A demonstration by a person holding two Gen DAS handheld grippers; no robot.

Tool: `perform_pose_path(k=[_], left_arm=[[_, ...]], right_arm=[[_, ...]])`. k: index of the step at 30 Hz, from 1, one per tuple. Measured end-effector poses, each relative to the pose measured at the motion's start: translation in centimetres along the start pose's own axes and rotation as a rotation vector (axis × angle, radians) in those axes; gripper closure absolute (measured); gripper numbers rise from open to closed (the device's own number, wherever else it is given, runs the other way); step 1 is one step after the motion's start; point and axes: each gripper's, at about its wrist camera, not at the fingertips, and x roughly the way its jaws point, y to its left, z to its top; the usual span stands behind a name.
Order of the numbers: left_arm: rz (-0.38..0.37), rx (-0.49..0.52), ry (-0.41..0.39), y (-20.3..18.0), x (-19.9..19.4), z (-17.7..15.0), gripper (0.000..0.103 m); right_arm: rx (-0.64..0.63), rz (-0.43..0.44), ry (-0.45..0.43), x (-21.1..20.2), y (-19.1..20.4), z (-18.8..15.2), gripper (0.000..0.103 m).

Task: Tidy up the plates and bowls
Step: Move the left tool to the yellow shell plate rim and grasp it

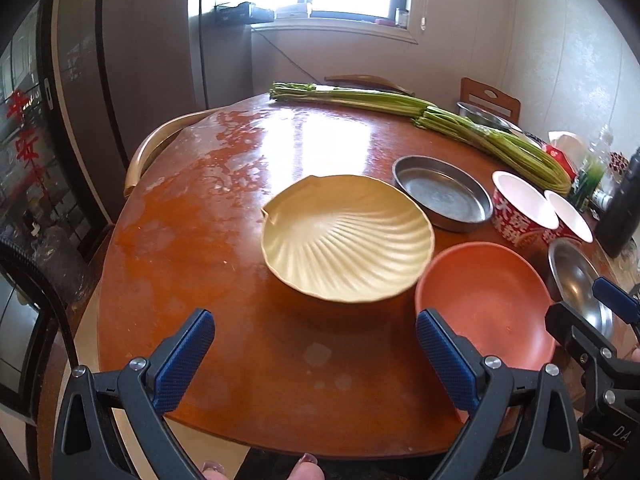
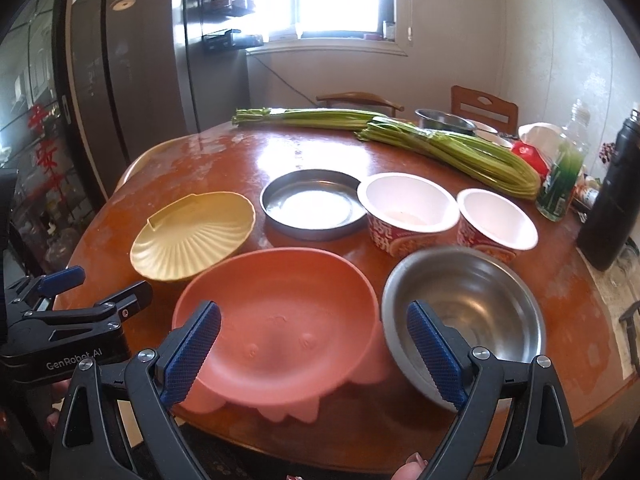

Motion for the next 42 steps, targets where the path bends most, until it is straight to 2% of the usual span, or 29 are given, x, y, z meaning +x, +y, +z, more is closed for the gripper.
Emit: perform_pose_path(k=[16, 25, 28, 29, 30, 32, 34, 42], left_arm=[[-0.012, -0.095, 0.060, 4.4, 3.7, 3.7, 0.002], [-0.068, -0.125, 0.124, 5.4, 5.9, 4.2, 0.002], [-0.064, -0.125, 0.142, 5.5, 6.6, 4.3, 0.002], [-0.069, -0.126, 0.146, 5.5, 6.8, 4.3, 0.002], [-0.072, -0.125, 0.149, 5.5, 6.9, 4.4, 0.003], [-0.073, -0.125, 0.151, 5.6, 7.2, 4.5, 0.005], [-0.075, -0.122, 0.161, 5.7, 7.5, 4.7, 0.008], [-0.136, -0.122, 0.185, 5.4, 8.5, 5.3, 0.039]], right_arm=[[-0.038, 0.111, 0.084, 6.3, 2.6, 5.9, 0.008], [-0.111, 0.125, 0.173, 10.8, 4.3, 6.9, 0.009], [-0.108, 0.129, 0.196, 11.7, 4.4, 6.8, 0.012], [-0.115, 0.129, 0.199, 12.0, 4.5, 6.8, 0.015], [-0.127, 0.129, 0.205, 12.3, 4.7, 6.8, 0.025], [-0.143, 0.137, 0.220, 12.9, 4.9, 6.7, 0.033], [-0.143, 0.143, 0.237, 13.2, 5.1, 6.6, 0.035], [-0.162, 0.167, 0.258, 14.1, 5.7, 6.4, 0.039]])
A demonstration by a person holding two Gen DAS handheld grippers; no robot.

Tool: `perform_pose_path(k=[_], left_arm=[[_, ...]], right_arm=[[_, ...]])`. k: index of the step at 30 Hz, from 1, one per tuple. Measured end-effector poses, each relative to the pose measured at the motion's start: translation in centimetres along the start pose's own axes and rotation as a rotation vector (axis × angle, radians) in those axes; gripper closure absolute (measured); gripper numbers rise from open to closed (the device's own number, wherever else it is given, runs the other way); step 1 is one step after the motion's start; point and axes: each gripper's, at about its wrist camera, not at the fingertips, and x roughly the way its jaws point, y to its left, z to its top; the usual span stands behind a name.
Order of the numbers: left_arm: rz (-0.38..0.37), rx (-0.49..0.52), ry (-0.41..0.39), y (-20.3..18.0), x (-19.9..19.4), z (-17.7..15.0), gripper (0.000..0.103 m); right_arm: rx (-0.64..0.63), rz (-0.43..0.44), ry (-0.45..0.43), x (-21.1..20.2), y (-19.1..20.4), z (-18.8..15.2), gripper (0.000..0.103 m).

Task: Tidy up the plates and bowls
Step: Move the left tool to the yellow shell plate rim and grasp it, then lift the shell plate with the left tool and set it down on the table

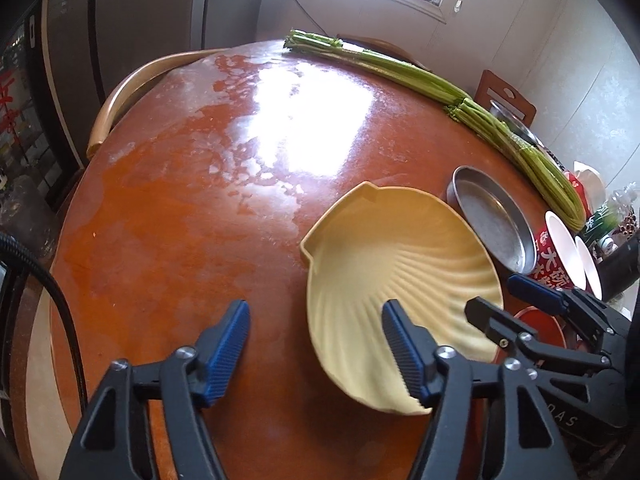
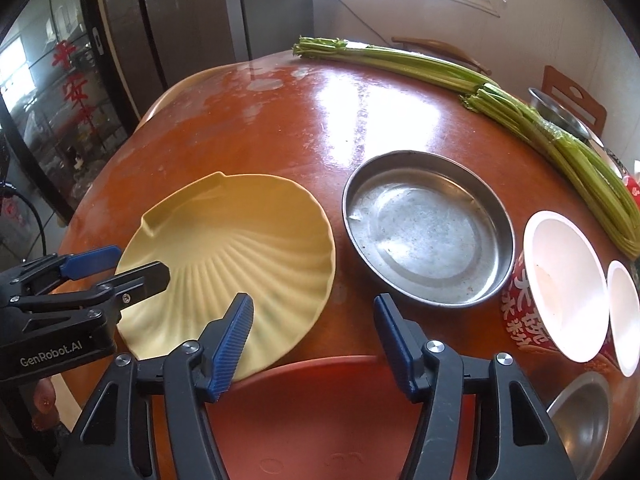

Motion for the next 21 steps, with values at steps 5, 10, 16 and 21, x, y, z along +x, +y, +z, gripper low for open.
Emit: perform_pose_path(k=[5, 10, 16, 21], left_arm=[[-0.071, -0.002, 0.030, -0.4, 0.5, 0.6, 0.056], [-0.082, 0.018, 0.040, -0.9, 0.9, 1.0, 0.062], [-0.069, 0.033, 0.036, -0.8, 0.9, 1.5, 0.062], [-0.047, 0.042, 0.010, -0.4, 0.0, 2.1, 0.062]], right_arm=[[-0.015, 0.012, 0.007, 0.4, 0.5, 0.0, 0.039], [-0.046, 0.035, 0.005, 0.5, 1.4, 0.0, 0.047], [-0.054, 0.033, 0.005, 0.2, 1.6, 0.1, 0.047], [-0.060, 0.040, -0.017, -0.7, 2.4, 0.8, 0.047]])
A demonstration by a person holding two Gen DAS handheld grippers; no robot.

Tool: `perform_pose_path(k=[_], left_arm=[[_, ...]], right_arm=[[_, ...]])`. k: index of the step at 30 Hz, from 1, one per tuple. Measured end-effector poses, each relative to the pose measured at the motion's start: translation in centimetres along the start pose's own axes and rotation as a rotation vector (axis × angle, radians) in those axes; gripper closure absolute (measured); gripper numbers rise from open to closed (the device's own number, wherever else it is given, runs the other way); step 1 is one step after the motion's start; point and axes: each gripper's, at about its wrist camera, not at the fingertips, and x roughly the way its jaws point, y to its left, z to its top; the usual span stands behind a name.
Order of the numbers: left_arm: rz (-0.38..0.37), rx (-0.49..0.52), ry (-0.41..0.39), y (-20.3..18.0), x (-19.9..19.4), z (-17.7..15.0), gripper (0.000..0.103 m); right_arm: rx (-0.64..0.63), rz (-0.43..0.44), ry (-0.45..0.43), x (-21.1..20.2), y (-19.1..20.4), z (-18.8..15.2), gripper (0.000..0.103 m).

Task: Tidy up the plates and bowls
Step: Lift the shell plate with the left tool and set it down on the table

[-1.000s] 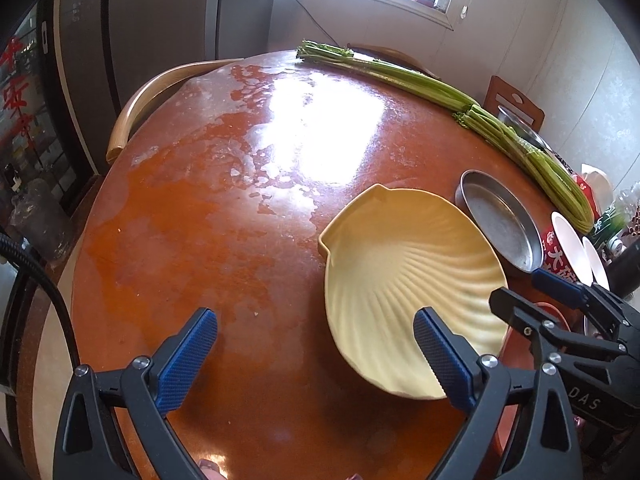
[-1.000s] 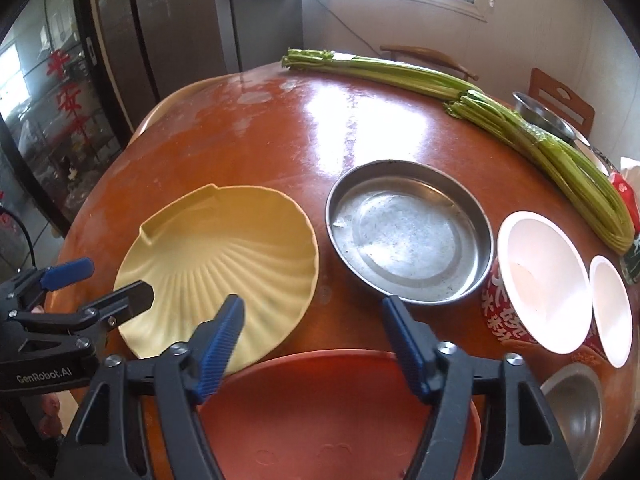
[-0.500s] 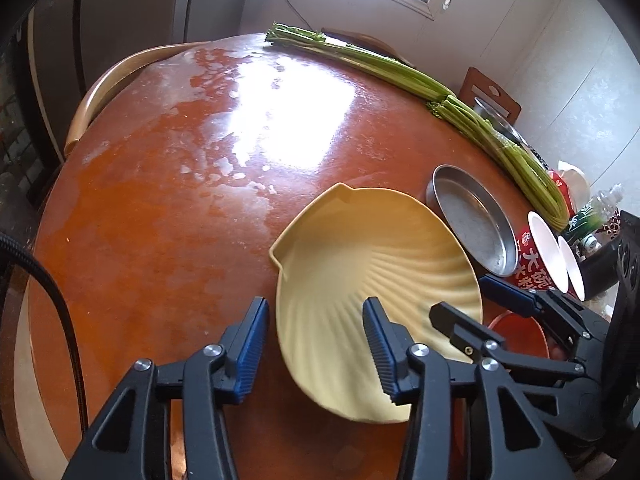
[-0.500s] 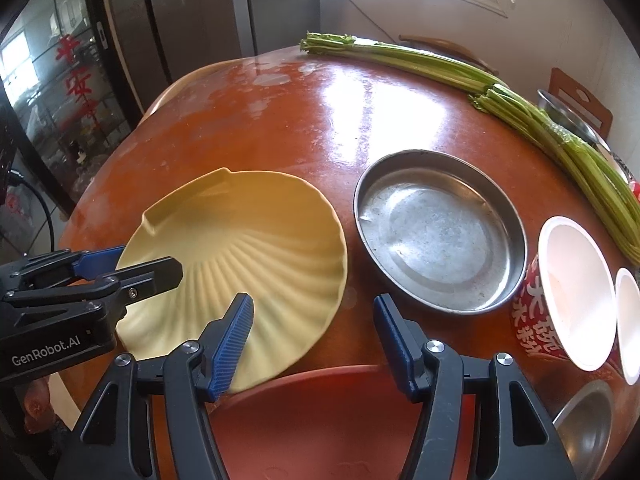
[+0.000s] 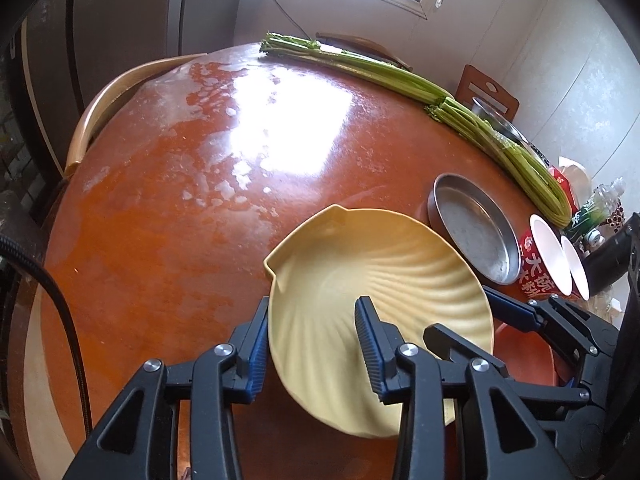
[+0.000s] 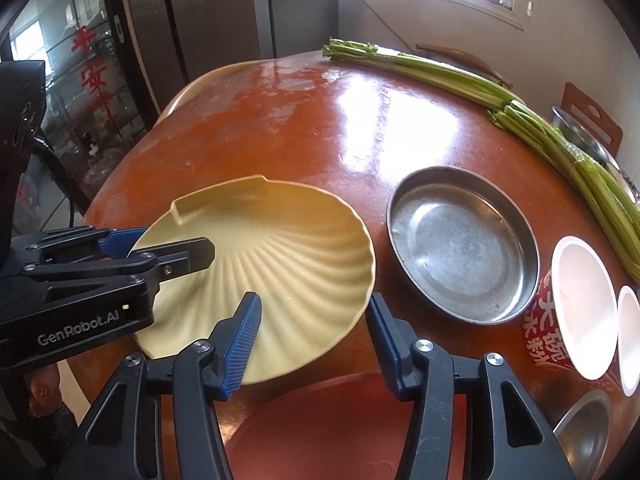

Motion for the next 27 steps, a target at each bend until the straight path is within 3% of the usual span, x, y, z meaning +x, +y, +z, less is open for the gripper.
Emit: perform_pose_path(k=[12, 27], left_arm=[[0.064, 0.014, -0.057, 2.5, -0.8, 2.7, 0.062], [0.107, 0.014, -0.046, 4.3, 1.9, 4.3, 0.062]], right_arm=[[0.005, 0.007, -0.029, 1.0, 2.2, 3.0, 0.047], [0.014, 0.006, 0.013, 3.5, 3.1, 3.8, 0.047]])
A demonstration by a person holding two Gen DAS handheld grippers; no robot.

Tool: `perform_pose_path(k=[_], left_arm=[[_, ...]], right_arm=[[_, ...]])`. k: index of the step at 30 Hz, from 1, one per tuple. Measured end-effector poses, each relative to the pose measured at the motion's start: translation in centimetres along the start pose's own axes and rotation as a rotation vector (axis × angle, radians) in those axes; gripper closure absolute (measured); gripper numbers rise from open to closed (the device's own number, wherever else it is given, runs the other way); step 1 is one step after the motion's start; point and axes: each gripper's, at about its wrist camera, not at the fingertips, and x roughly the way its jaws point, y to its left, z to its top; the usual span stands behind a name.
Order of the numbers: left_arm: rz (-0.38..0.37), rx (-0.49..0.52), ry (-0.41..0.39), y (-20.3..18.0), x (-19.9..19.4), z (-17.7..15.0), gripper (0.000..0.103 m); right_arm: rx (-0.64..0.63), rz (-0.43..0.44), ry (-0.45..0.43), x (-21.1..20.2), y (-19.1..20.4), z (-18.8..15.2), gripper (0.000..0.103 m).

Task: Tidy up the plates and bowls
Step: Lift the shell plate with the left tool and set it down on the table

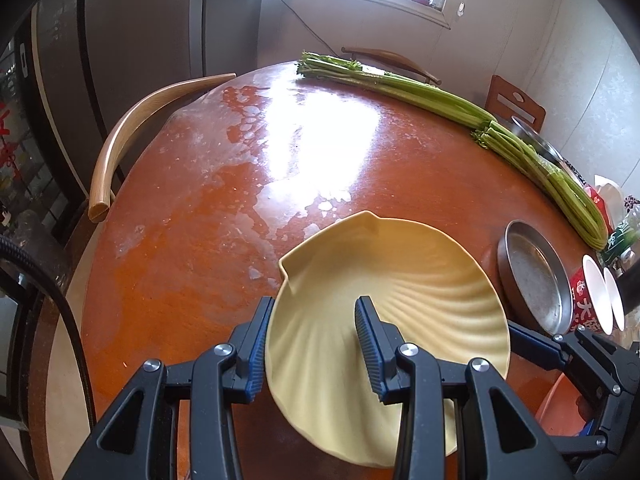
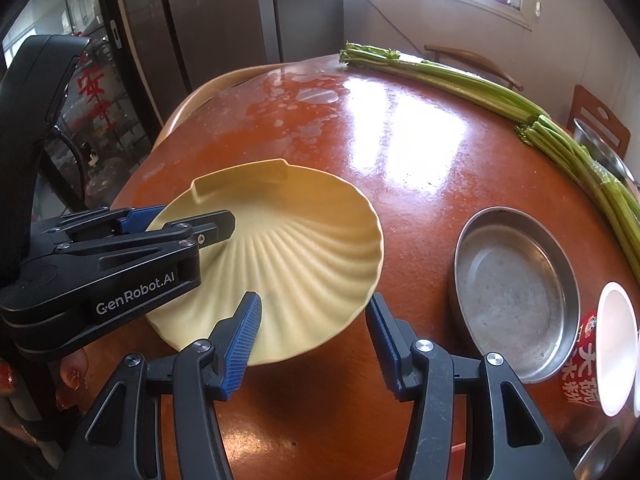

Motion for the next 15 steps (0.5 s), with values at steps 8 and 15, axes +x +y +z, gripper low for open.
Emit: perform_pose_path(k=[8, 15], left_arm=[[0.020, 0.008, 0.004, 0.16, 0.61, -0.16, 0.062], [0.046, 0.018, -0.008, -0.03, 0.31, -0.50, 0.062]], right_arm=[[0.000, 0.011, 0.018, 0.40, 0.18, -0.26, 0.047], [0.005, 0.025, 0.025, 0.15, 0.12, -0.44, 0.047]])
